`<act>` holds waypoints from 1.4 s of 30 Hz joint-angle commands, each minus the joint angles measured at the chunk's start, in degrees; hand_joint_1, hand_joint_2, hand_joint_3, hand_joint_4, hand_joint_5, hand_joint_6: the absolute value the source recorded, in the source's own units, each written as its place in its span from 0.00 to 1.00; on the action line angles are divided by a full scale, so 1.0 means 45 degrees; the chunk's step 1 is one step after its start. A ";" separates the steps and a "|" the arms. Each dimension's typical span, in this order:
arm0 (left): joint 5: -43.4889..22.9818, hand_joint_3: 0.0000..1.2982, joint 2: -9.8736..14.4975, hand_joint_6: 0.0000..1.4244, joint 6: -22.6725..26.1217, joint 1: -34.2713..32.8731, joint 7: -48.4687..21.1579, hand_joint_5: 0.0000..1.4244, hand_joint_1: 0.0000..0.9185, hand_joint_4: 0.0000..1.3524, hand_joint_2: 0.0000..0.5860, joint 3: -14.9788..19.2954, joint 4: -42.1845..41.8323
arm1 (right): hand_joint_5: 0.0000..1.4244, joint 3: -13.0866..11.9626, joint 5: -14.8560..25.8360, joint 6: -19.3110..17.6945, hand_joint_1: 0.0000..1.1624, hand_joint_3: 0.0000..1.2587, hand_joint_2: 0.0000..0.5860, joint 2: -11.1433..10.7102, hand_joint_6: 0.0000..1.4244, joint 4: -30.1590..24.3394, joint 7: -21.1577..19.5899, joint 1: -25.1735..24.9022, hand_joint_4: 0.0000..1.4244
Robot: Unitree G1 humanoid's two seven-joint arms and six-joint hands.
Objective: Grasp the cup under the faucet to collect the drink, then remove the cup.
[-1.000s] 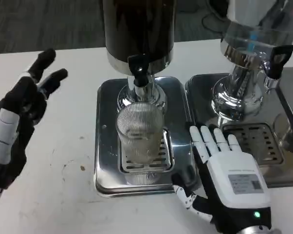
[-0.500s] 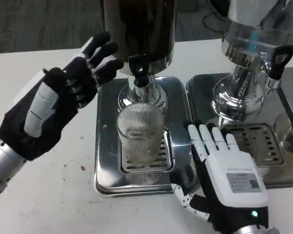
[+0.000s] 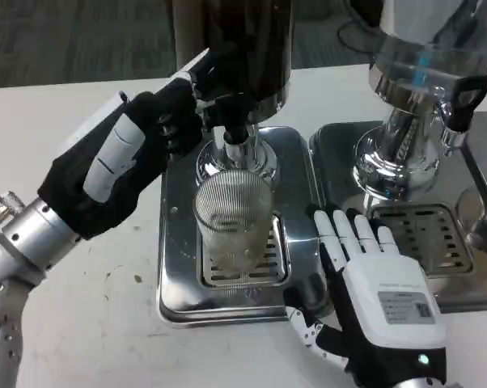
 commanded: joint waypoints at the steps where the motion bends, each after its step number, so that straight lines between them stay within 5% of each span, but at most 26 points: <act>1: 0.0579 0.05 -0.0119 0.06 -0.0078 -0.0358 0.0031 0.10 0.00 0.00 0.23 0.0045 0.0239 | 0.00 -0.0008 0.0164 0.0041 0.38 0.02 0.68 0.0147 0.00 0.0040 -0.0223 0.0180 0.00; 16: 0.1855 0.11 -0.0088 0.08 -0.0666 0.0286 -0.0372 0.12 0.00 0.01 0.23 -0.0629 -0.1040 | 0.00 0.0099 0.0115 0.0071 0.38 0.02 0.68 0.0196 0.00 -0.0013 -0.0226 0.0176 0.00; 23: 0.4622 0.14 0.0667 0.07 -0.3242 0.1457 0.1119 0.12 0.00 0.02 0.24 -0.0743 -0.2166 | 0.00 0.0149 -0.0028 0.0028 0.38 0.02 0.68 0.0087 0.00 -0.0085 -0.0168 0.0195 0.00; 36: 0.7324 0.14 0.1581 0.06 -0.4956 0.1654 0.3367 0.12 0.00 0.02 0.25 -0.1302 -0.1913 | 0.00 -0.0037 0.0289 0.0134 0.38 0.02 0.68 0.0256 0.00 -0.0209 -0.0209 0.0489 0.00; 38: 0.7613 0.14 0.1730 0.06 -0.5132 0.1643 0.3698 0.12 0.00 0.02 0.24 -0.1410 -0.1892 | 0.00 -0.0160 0.0528 0.0089 0.38 0.02 0.68 0.0327 0.00 -0.0278 -0.0198 0.0564 0.00; 42: 0.8096 0.14 0.1967 0.06 -0.5421 0.1678 0.4243 0.12 0.00 0.02 0.24 -0.1551 -0.1899 | 0.00 -0.0869 0.2642 -0.0895 0.38 0.02 0.65 0.0485 0.01 -0.0740 -0.0337 0.1017 0.00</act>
